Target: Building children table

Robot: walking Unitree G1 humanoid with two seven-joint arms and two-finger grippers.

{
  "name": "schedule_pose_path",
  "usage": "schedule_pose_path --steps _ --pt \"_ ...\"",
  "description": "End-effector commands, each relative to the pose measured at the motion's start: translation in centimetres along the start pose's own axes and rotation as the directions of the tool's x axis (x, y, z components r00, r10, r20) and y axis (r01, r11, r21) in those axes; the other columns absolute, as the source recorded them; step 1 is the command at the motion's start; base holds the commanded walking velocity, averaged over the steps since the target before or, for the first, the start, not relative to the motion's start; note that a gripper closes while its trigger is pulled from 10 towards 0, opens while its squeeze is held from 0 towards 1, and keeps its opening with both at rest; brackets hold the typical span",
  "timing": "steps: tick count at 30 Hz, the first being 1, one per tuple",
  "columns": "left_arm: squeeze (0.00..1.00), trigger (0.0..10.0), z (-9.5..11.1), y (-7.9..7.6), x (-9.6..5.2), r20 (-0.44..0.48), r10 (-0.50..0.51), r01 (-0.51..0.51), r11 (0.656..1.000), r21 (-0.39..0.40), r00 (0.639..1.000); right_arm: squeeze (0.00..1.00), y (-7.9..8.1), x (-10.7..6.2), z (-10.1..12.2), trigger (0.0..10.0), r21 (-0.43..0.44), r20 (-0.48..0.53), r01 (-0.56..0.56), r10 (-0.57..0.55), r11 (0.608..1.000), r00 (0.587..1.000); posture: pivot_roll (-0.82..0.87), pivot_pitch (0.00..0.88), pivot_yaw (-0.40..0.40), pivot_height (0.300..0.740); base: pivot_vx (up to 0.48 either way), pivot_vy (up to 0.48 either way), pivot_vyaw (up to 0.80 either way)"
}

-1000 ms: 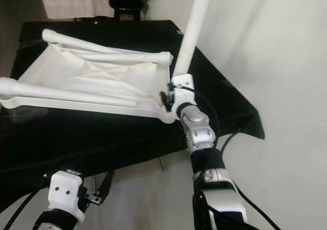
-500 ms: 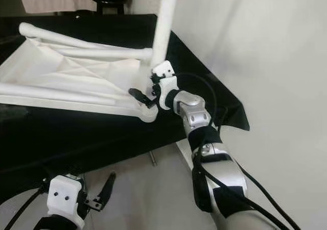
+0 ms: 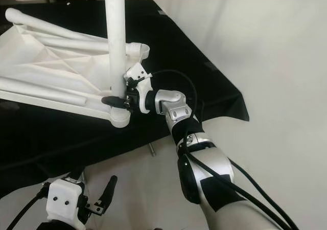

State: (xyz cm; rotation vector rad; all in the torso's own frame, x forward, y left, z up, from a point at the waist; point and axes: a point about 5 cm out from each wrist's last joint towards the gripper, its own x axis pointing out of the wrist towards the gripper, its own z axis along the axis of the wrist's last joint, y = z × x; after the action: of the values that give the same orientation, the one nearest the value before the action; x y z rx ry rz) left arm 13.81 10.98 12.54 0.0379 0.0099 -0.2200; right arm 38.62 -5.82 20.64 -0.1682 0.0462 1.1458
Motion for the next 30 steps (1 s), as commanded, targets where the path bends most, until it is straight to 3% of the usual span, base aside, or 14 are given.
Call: schedule_pose_path --steps 1,8,9,10,11,13,14,16,17,20,26,28,29,30 --pt "0.00 10.0 -0.1 -0.2 -0.2 -0.016 -0.007 0.007 1.000 -0.004 1.000 0.00 -0.3 -0.8 -1.7 0.0 0.051 -0.042 0.049 -0.047 0.997 0.998 0.10 0.166 -0.147 0.740 0.000 0.000 0.00" --pt "0.00 10.0 -0.1 0.0 0.0 -0.016 -0.019 0.019 1.000 -0.011 1.000 0.00 -0.8 -5.0 -6.3 0.0 0.201 -0.051 0.210 -0.204 0.957 0.978 0.06 0.152 -0.138 0.740 0.000 0.000 0.00" --pt "0.00 10.0 -0.2 0.1 0.0 -0.016 -0.021 0.021 1.000 -0.011 1.000 0.00 -0.7 -5.7 -7.8 0.0 0.197 -0.120 0.366 -0.348 0.910 0.930 0.05 0.147 -0.136 0.740 0.000 0.000 0.00" --pt "0.00 10.0 -0.2 0.1 0.0 -0.016 -0.021 0.021 1.000 -0.011 1.000 0.00 -0.7 -5.7 -7.8 0.0 0.197 -0.120 0.366 -0.348 0.910 0.930 0.05 0.147 -0.136 0.740 0.000 0.000 0.00" --pt "0.00 10.0 -0.2 0.1 0.1 -0.017 -0.025 0.025 1.000 -0.009 1.000 0.00 0.3 -7.1 -9.9 0.0 0.207 -0.223 0.623 -0.584 0.754 0.781 0.05 0.146 -0.135 0.740 0.000 0.000 0.00" --pt "0.00 10.0 -0.2 0.1 0.1 -0.017 -0.025 0.025 1.000 -0.009 1.000 0.00 0.3 -7.1 -9.9 0.0 0.207 -0.223 0.623 -0.584 0.754 0.781 0.05 0.146 -0.135 0.740 0.000 0.000 0.00" --pt "0.00 10.0 -0.2 0.2 0.2 -0.017 -0.027 0.027 1.000 -0.007 0.999 0.00 1.5 -8.7 -11.2 0.0 0.164 -0.303 0.760 -0.702 0.628 0.645 0.06 0.143 -0.132 0.740 0.000 0.000 0.00" --pt "0.00 10.0 -0.2 0.2 0.2 -0.017 -0.027 0.027 1.000 -0.007 0.999 0.00 1.5 -8.7 -11.2 0.0 0.164 -0.303 0.760 -0.702 0.628 0.645 0.06 0.143 -0.132 0.740 0.000 0.000 0.00" --pt "0.00 10.0 -0.3 0.4 0.3 -0.018 -0.029 0.029 1.000 -0.003 0.999 0.00 3.1 -9.5 -11.6 0.0 0.150 -0.343 0.830 -0.759 0.537 0.553 0.04 0.134 -0.124 0.740 0.000 0.000 0.00" --pt "0.00 10.0 -0.4 0.5 0.5 -0.018 -0.033 0.033 0.999 -0.001 0.999 0.00 3.6 -9.1 -11.1 0.0 0.143 -0.325 0.842 -0.779 0.520 0.536 0.03 0.103 -0.123 0.740 0.000 0.000 0.00" --pt "0.00 10.0 -0.7 0.9 1.1 -0.008 -0.021 0.021 1.000 0.010 1.000 0.00 1.6 -6.3 -8.5 0.0 0.151 -0.217 0.833 -0.804 0.532 0.553 0.05 0.074 -0.133 0.740 0.000 0.000 0.00" --pt "0.00 10.0 -0.7 0.9 1.1 -0.007 -0.016 0.016 1.000 0.012 1.000 0.00 1.3 -6.1 -8.1 0.8 0.148 -0.211 0.829 -0.802 0.539 0.559 0.05 0.070 -0.135 0.740 0.000 0.000 0.00" --pt "0.00 10.0 -0.7 1.0 1.2 -0.006 -0.014 0.014 1.000 0.012 1.000 0.00 1.2 -5.9 -7.5 10.0 0.158 -0.198 0.823 -0.800 0.545 0.567 0.05 0.066 -0.137 0.740 0.000 0.000 0.00" --pt "0.00 10.0 -0.7 1.0 1.2 -0.005 -0.012 0.012 1.000 0.012 1.000 0.45 1.1 -5.4 -6.9 10.0 0.147 -0.190 0.798 -0.775 0.585 0.603 0.05 0.066 -0.137 0.740 0.000 0.000 0.00"
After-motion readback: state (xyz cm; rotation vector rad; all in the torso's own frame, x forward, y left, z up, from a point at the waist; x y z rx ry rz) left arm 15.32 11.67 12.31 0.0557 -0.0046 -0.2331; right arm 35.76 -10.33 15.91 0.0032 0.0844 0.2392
